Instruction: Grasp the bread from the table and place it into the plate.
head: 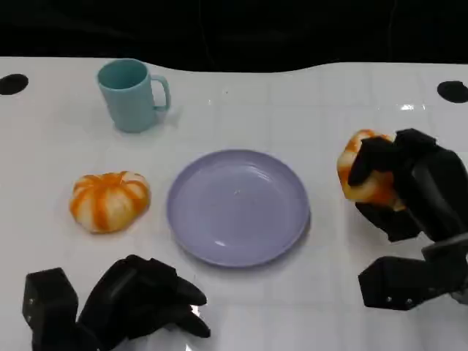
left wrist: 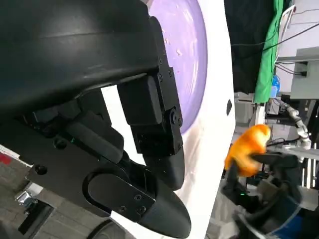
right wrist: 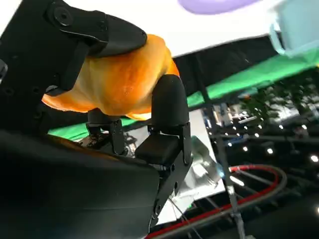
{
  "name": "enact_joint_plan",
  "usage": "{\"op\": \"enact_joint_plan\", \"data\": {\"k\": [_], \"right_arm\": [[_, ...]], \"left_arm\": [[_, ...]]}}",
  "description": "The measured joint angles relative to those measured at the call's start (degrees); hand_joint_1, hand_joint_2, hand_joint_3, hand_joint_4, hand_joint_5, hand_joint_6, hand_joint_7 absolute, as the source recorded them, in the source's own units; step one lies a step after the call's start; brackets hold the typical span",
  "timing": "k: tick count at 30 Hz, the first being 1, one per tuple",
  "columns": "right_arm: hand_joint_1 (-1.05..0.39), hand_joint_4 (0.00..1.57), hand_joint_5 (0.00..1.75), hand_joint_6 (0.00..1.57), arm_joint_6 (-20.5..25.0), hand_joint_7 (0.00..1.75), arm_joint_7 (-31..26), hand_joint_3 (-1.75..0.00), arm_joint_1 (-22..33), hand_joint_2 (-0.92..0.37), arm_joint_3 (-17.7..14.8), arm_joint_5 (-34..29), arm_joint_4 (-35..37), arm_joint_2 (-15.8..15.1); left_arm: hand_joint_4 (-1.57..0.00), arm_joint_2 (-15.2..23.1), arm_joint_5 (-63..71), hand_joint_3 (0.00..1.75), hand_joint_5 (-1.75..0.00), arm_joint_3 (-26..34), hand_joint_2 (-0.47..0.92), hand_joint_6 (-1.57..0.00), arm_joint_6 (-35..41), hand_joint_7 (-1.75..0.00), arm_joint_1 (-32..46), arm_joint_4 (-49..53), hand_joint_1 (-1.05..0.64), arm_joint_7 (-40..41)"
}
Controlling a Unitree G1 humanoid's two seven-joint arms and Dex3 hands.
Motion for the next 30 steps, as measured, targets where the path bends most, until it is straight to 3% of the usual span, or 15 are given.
{"op": "enact_joint_plan", "data": {"k": [8, 11, 14, 16, 20, 30], "right_arm": [[-0.13, 1.02, 1.75, 0.76, 0.0, 1.74, 8.7, -1.61, 0.0, -0.15, -1.0, 3.1, -5.4, 1.3], [-0.14, 1.00, 1.75, 0.77, 0.2, 1.69, 11.0, -1.59, -0.3, -0.20, -1.4, 4.0, -6.0, 1.9], [-0.14, 1.00, 1.75, 0.78, 0.4, 1.69, 20.9, -1.54, -3.2, -0.24, 1.1, 6.7, -5.7, 5.8], [-0.14, 1.00, 1.75, 0.78, 0.0, 1.69, 24.1, -1.52, -5.5, -0.23, 2.8, 7.1, -4.7, 9.4], [-0.16, 1.00, 1.75, 0.78, -1.3, 1.70, 25.7, -1.50, -9.0, -0.26, 3.7, 7.1, -1.1, 13.8], [-0.20, 0.97, 1.75, 0.76, -2.6, 1.67, 26.2, -1.44, -12.1, -0.33, 4.1, 7.3, 9.4, 18.4]], "left_arm": [[-1.56, -0.2, 0.0, 0.00, -0.21, -0.1, 0.77, -1.56, 0.0, 0.00, 0.0, 0.0, -1.05, 0.0], [-1.57, -0.1, 0.0, 0.00, -0.21, 0.0, 0.77, -1.56, 0.0, 0.00, 0.1, 0.0, -1.05, 0.0], [-1.57, -0.1, 0.0, 0.00, -0.20, -0.2, 0.77, -1.55, 0.0, 0.00, 0.1, -0.1, -1.05, 0.0], [-1.57, -0.4, 0.0, 0.00, -0.20, -0.4, 0.77, -1.55, 0.0, 0.00, 0.1, -0.3, -1.05, 0.0], [-1.57, -0.2, 0.0, 0.00, -0.20, -0.3, 0.77, -1.55, 0.0, 0.00, 0.3, -0.3, -1.05, 0.0], [-1.57, -0.1, 0.0, 0.00, -0.19, -0.4, 0.77, -1.55, 0.1, 0.00, 0.4, -0.4, -1.05, 0.0]]}}
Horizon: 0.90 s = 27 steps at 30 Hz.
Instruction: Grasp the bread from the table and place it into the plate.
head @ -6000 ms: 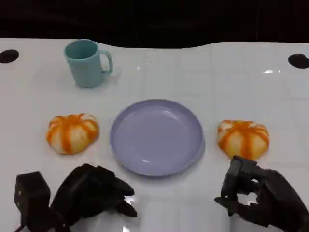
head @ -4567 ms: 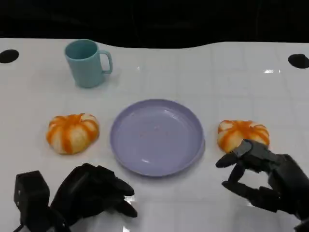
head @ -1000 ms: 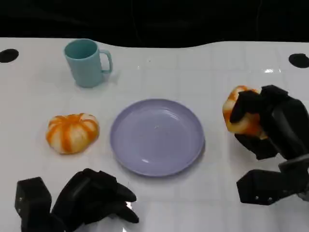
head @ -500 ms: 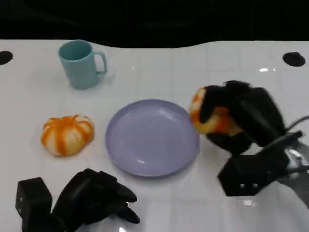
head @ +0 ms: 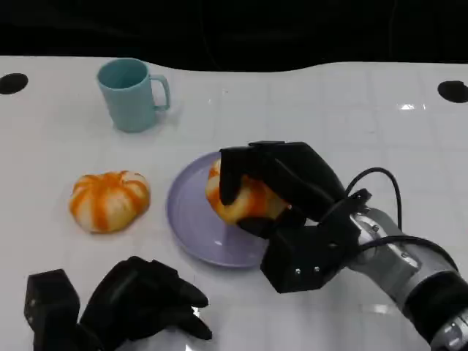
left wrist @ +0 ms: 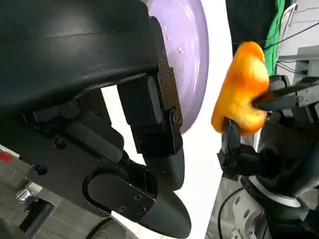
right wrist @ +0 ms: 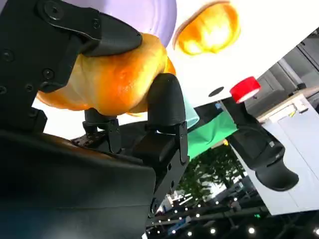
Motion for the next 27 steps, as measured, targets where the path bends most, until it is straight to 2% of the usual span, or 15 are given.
{"op": "enact_joint_plan", "data": {"k": [4, 6, 8, 9, 11, 12, 14, 20, 27], "right_arm": [[-0.19, 0.92, 1.75, 0.77, -0.2, 1.57, 0.0, -1.42, -0.8, -0.35, -0.1, 0.7, 2.2, 0.8], [-0.20, 0.87, 1.75, 0.76, -0.4, 1.41, 0.0, -1.35, -0.9, -0.35, -0.3, 1.1, 3.2, 0.9], [-0.30, 0.71, 1.53, 0.70, -0.8, 1.01, 0.1, -1.05, -0.9, -0.46, -0.5, 1.6, 4.1, 1.0], [-0.33, 0.68, 1.48, 0.69, -0.8, 0.92, 0.4, -0.96, -0.9, -0.50, -0.6, 2.0, 4.2, 1.0], [-0.42, 0.57, 1.21, 0.64, -0.8, 0.57, 1.5, -0.54, -0.9, -0.72, -0.8, 2.1, 4.1, 0.8], [-0.46, 0.50, 1.08, 0.61, -0.5, 0.45, 2.3, -0.37, -0.9, -0.82, -0.7, 2.1, 3.9, 0.6], [-0.54, 0.39, 0.91, 0.53, 0.8, 0.31, 4.4, -0.22, -0.8, -0.90, -0.6, 2.0, 2.8, -0.3], [-0.76, 0.13, 0.71, 0.28, 4.1, 0.13, 9.6, -0.31, -0.1, -0.92, 0.7, 0.8, -3.0, -3.8], [-0.86, 0.03, 0.61, 0.17, 7.5, 0.04, 14.3, -0.38, 3.3, -0.92, 1.1, 0.7, -10.6, -7.4]], "left_arm": [[-1.57, -0.1, 0.0, 0.00, -0.19, -0.1, 0.77, -1.55, 0.0, 0.00, 0.0, -0.2, -1.05, 0.0], [-1.57, 0.0, 0.0, 0.00, -0.19, -0.1, 0.78, -1.55, 0.0, 0.00, 0.0, -0.3, -1.05, 0.0], [-1.57, 0.0, 0.0, 0.00, -0.19, -0.1, 0.78, -1.55, 0.0, 0.00, 0.0, -0.4, -1.05, 0.0], [-1.57, 0.0, 0.0, 0.00, -0.19, -0.1, 0.78, -1.54, 0.0, 0.00, 0.0, -0.5, -1.05, 0.0], [-1.57, 0.0, 0.0, 0.00, -0.19, -0.1, 0.78, -1.54, 0.0, 0.00, 0.0, -0.5, -1.05, 0.0], [-1.57, 0.0, 0.0, 0.00, -0.19, -0.1, 0.78, -1.54, 0.0, 0.00, 0.0, -0.5, -1.05, 0.0], [-1.57, 0.0, 0.0, 0.00, -0.19, -0.1, 0.78, -1.54, 0.0, 0.00, 0.0, -0.5, -1.05, 0.0], [-1.57, 0.0, 0.0, 0.00, -0.18, -0.1, 0.78, -1.54, 0.0, 0.00, 0.1, -0.5, -1.05, 0.0], [-1.57, 0.0, 0.0, 0.00, -0.17, -0.2, 0.77, -1.54, 0.3, 0.00, 0.1, -0.7, -1.05, 0.0]]}}
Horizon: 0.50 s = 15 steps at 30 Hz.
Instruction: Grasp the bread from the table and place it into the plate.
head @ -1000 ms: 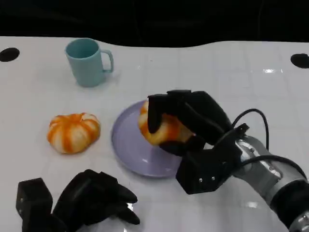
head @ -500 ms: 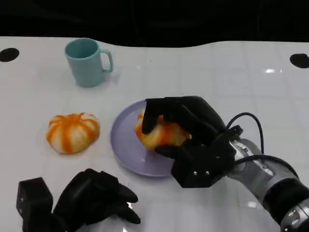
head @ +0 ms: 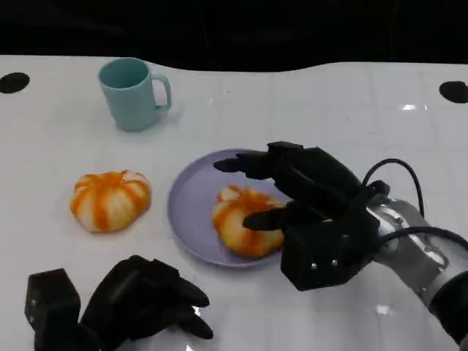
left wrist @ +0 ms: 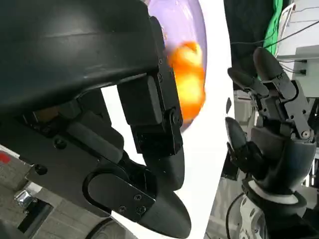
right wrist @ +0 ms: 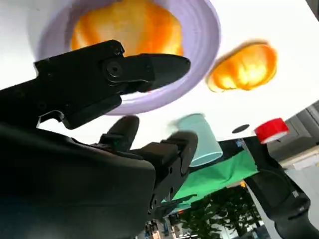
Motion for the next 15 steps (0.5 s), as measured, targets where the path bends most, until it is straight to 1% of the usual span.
{"op": "enact_joint_plan", "data": {"k": [4, 9, 13, 15], "right_arm": [[-0.91, 0.00, 0.58, 0.14, 1.1, 0.03, 2.4, -0.41, 2.0, -0.92, 0.0, 0.1, -4.1, -2.2], [-0.92, 0.02, 0.57, 0.14, 2.6, 0.02, 5.3, -0.43, 4.7, -0.92, -0.6, 0.6, -9.6, -4.5], [-0.88, 0.05, 0.59, 0.16, 2.6, 0.03, 6.9, -0.41, 8.3, -0.92, -2.6, 3.3, -13.8, -5.8], [-0.84, 0.09, 0.61, 0.22, 2.4, 0.06, 7.5, -0.38, 10.3, -0.92, -3.6, 4.4, -15.9, -6.8]], "left_arm": [[-1.57, 0.0, -0.1, 0.00, -0.16, 0.0, 0.77, -1.54, 0.1, 0.00, 0.0, -0.1, -1.05, 0.0], [-1.57, 0.0, -0.1, 0.00, -0.16, 0.0, 0.76, -1.54, 0.5, 0.00, 0.1, -0.2, -1.05, 0.0], [-1.57, -0.1, -0.2, 0.00, -0.15, 0.0, 0.77, -1.54, 0.5, 0.00, 0.1, -0.3, -1.05, 0.0], [-1.57, -0.1, -0.2, 0.00, -0.16, 0.0, 0.76, -1.54, 0.5, 0.00, 0.1, -0.3, -1.05, 0.0]]}}
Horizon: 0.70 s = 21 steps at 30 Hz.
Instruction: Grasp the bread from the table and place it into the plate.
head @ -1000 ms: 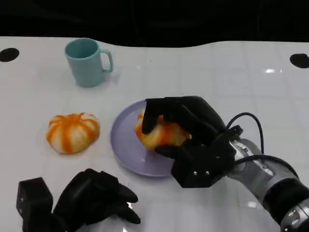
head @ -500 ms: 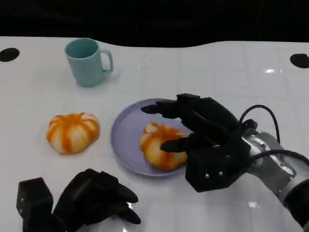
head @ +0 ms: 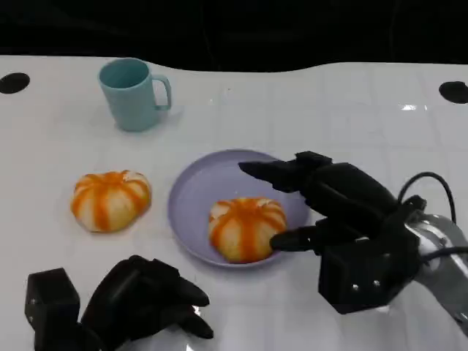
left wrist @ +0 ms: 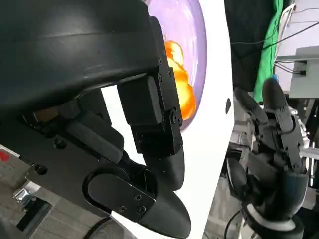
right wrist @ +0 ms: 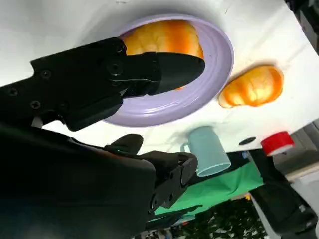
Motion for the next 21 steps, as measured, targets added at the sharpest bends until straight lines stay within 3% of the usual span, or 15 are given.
{"op": "enact_joint_plan", "data": {"k": [7, 11, 15, 21], "right_arm": [[-0.72, 0.28, 0.70, 0.43, -1.9, 0.15, -0.2, -0.26, 7.1, -0.92, -4.2, 4.2, -5.5, -1.4], [-0.64, 0.41, 1.09, 0.59, -3.2, 0.33, -1.3, -0.23, 11.1, -0.92, -6.4, 5.8, -7.3, -1.7], [-0.60, 0.48, 1.49, 0.51, -4.2, 0.95, -1.4, -0.20, 16.1, -0.92, -8.5, 8.6, -10.1, -1.8], [-0.50, 0.56, 1.73, 0.46, -5.0, 1.49, 0.0, -0.16, 21.8, -0.92, -10.8, 14.7, -13.1, -1.8]], "left_arm": [[-1.57, 0.0, 0.0, 0.00, -0.17, -0.2, 0.76, -1.55, 0.2, -0.01, 0.0, -0.2, -1.05, 0.0], [-1.57, -0.1, 0.1, 0.00, -0.16, -0.2, 0.76, -1.54, 0.3, 0.00, 0.0, -0.2, -1.05, 0.0], [-1.57, -0.1, 0.2, 0.00, -0.16, -0.2, 0.77, -1.55, -0.1, -0.01, 0.0, -0.2, -1.05, 0.0], [-1.57, -0.1, 0.2, 0.00, -0.19, -0.3, 0.76, -1.56, 0.0, -0.01, 0.0, -0.2, -1.05, 0.5]]}}
